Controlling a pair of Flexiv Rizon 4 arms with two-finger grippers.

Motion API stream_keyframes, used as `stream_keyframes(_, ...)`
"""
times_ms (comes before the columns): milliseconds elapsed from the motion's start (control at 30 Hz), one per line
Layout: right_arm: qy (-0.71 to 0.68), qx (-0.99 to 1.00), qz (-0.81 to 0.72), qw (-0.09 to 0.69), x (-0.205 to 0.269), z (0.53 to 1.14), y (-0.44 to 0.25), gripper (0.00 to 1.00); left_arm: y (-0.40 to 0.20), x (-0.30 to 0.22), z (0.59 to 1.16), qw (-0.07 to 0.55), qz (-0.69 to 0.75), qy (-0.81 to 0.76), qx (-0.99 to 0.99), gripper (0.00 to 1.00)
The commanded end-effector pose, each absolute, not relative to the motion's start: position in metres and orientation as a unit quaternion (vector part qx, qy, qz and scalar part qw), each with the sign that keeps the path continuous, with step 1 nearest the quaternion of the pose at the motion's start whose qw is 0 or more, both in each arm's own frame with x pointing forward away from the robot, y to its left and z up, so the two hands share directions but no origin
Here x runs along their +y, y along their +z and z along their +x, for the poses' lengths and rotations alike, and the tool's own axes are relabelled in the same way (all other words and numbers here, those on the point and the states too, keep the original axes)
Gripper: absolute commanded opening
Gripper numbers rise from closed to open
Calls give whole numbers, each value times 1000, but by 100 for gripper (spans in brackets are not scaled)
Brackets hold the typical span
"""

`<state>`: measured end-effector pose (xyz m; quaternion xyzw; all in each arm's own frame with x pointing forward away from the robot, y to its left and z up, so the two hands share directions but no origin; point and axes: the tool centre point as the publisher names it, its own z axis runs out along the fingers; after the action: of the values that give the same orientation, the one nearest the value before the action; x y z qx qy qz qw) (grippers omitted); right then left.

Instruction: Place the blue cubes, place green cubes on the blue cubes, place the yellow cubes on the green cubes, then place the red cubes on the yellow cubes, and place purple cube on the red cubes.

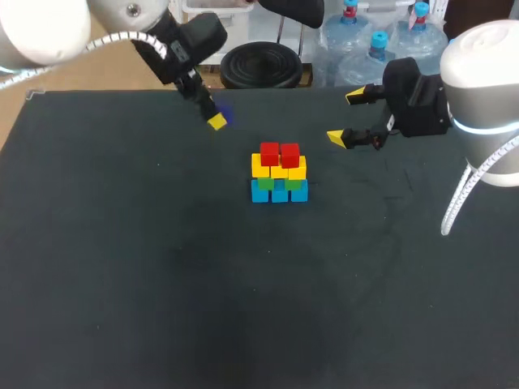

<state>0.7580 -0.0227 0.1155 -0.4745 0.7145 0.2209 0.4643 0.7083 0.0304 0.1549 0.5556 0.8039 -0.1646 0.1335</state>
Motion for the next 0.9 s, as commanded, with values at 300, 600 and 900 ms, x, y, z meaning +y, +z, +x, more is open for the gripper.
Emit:
stream_keyframes(300,221,715,-475,464,-23,757,116,100,180,-29,664,147,649,-131,735,0)
stream_keyframes(600,221,715,-475,464,-23,757,116,100,151,-47,667,149,683,-107,707,0)
stream_keyframes(900,221,715,-475,464,-23,757,116,100,136,-69,680,137,708,-121,682,0)
